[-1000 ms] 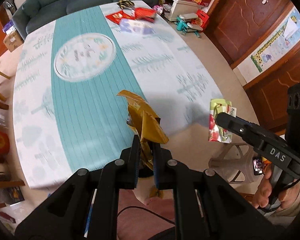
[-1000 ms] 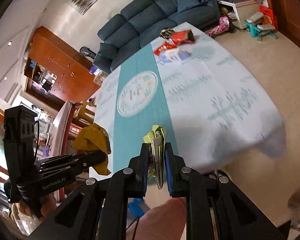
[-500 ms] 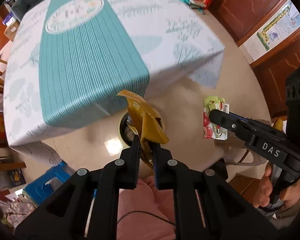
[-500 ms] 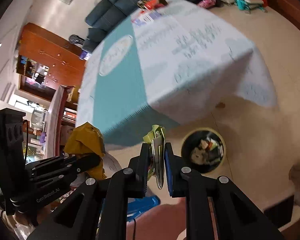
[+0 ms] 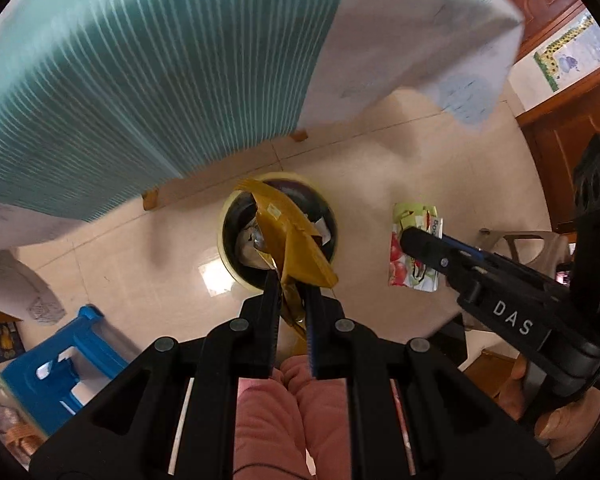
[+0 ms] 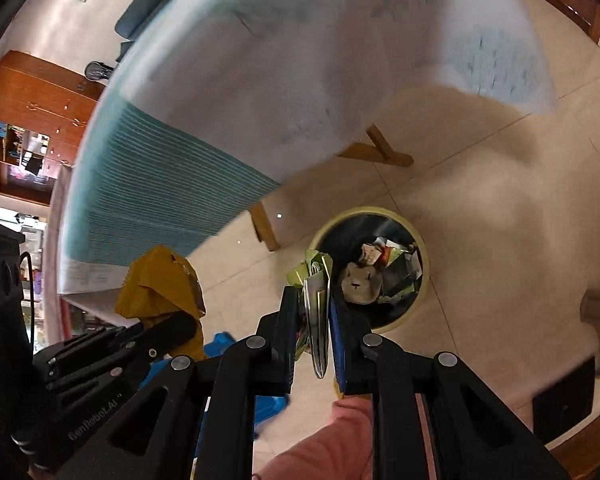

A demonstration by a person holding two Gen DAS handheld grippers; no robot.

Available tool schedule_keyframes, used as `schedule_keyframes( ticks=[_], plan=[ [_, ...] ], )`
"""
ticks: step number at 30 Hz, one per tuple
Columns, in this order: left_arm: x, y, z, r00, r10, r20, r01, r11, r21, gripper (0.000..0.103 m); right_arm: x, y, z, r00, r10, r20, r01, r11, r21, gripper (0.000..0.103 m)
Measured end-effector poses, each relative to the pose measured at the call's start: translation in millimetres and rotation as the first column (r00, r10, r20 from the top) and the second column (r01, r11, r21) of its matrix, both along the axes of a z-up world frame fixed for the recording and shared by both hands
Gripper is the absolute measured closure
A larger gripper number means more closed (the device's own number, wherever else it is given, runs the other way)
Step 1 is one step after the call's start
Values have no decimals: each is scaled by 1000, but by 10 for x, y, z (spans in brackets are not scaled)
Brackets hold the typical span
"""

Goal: Collect trash
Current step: 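Carry the yellow chip bag and green-and-white packet over the black bin, then open both grippers to drop the chip bag and packet into the bin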

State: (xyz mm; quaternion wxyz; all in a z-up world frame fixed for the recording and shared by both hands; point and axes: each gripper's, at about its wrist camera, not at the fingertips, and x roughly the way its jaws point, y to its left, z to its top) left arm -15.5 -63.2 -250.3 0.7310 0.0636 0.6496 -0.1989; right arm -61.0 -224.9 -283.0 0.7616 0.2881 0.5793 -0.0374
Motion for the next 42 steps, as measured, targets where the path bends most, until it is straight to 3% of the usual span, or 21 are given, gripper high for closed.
schedule_keyframes(
  ticks=[7,15,20,22,25,28,30,37,42],
  plan=[
    [52,19,-1029,999,41,-21,-41,999,-8,95,98,61,-984,1000,2,-28,-2,1000,-7,88],
    [128,-51,-1904,999,47,8,-47,999,9,94,246,71,-1949,998,31,-63,-34,998,-47,86],
    [235,-74,-2209,998,56,31,-57,998,28,93,347,39,-2306,996,41,-76,-45,998,-51,76],
    [256,-48,-2337,998,57,27,-58,998,38,78,383,22,-2403,996,36,-79,-40,998,-55,63],
    [271,14,-2402,997,74,35,-76,996,42,50,430,-1,-2521,996,34,-86,-38,998,-46,57],
    [310,114,-2444,994,105,33,-107,993,47,30,458,-26,-2564,996,28,-85,-32,998,-48,49],
    [337,187,-2439,992,119,36,-121,992,43,22,471,-49,-2549,997,21,-76,-25,999,-43,43],
    [295,238,-2290,990,122,64,-125,991,43,22,509,-6,-2388,998,40,-56,-42,998,-46,42],
    [143,207,-1989,990,118,81,-121,992,35,22,477,-6,-2170,998,32,-51,-34,998,-48,42]
  ],
)
